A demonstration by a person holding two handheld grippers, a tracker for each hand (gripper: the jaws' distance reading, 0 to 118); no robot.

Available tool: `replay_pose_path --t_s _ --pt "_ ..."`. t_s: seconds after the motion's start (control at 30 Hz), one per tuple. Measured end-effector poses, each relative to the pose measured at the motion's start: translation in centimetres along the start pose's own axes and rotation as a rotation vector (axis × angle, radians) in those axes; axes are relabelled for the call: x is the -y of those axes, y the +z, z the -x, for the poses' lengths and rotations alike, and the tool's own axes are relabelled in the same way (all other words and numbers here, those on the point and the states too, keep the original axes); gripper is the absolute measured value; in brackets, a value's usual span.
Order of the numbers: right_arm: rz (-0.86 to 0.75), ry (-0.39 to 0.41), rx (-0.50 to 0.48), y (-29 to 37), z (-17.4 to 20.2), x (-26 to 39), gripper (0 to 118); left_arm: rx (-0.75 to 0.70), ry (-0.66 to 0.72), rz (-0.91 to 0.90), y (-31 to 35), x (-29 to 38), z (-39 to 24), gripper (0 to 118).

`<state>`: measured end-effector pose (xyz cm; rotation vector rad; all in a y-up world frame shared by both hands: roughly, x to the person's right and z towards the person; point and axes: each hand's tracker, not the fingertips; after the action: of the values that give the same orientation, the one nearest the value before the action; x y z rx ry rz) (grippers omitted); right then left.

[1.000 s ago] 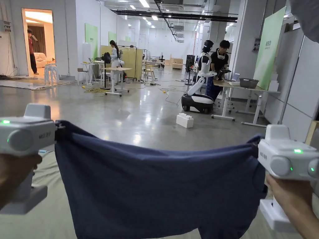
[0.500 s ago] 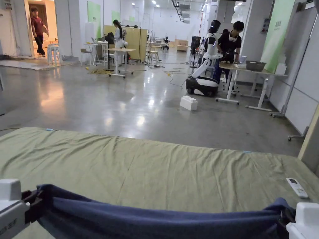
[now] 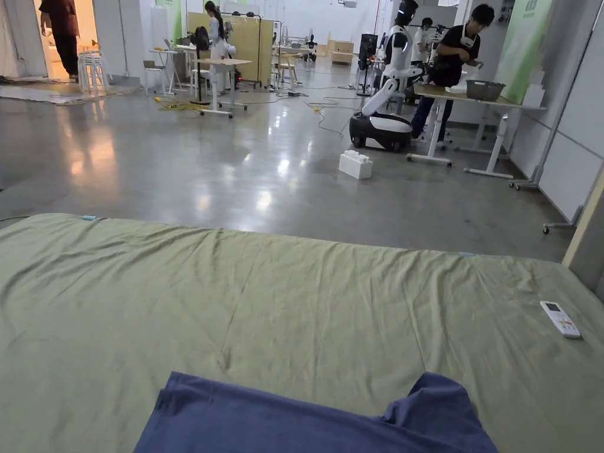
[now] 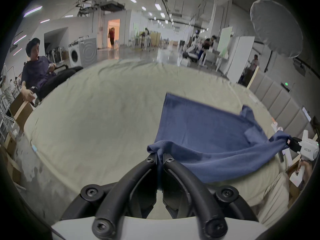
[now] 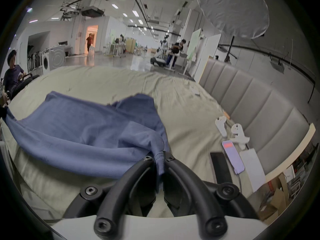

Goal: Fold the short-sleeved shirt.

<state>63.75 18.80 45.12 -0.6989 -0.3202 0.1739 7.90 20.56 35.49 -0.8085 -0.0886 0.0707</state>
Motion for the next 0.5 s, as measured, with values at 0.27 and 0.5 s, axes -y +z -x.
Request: replay_pose_path --t_s 0.27,0.5 --pt "0.194 0.003 0.009 -3.5 1.3 4.4 7 -0.088 -0.082 0.216 -4.8 2.4 -1.6 5" --pt "0.205 -0.058 0.048 -4.2 2.3 3.5 46 -0.096 -0.032 0.303 -7.2 3.0 -3.1 5"
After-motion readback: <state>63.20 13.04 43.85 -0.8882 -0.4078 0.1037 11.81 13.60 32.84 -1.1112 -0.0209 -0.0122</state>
